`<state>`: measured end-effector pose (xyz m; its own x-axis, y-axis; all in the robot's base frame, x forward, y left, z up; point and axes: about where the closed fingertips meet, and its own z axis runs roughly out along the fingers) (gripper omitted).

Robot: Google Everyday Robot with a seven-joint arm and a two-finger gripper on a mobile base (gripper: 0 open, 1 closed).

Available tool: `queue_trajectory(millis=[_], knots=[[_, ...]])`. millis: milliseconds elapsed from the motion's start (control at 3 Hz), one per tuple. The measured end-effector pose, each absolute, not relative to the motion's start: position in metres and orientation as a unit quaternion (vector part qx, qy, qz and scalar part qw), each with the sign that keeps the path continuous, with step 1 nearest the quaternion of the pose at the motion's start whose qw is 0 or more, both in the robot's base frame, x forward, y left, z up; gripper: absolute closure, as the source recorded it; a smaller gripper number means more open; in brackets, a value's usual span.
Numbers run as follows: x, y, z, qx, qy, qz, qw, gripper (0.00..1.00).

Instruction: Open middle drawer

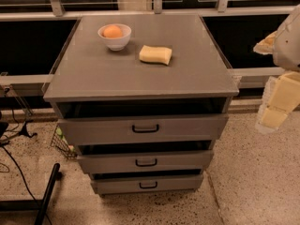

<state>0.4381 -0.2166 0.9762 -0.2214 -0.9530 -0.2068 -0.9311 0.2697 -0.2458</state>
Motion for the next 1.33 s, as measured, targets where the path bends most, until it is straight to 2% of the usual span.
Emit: queue_trajectory(millis=[667, 1333], knots=[[0.442, -0.216, 0.961, -0.598, 0.781, -0.036, 0.176, 0.0], [0.462, -0.2, 0.881, -0.6, 0.772, -0.031, 0.206, 0.0]])
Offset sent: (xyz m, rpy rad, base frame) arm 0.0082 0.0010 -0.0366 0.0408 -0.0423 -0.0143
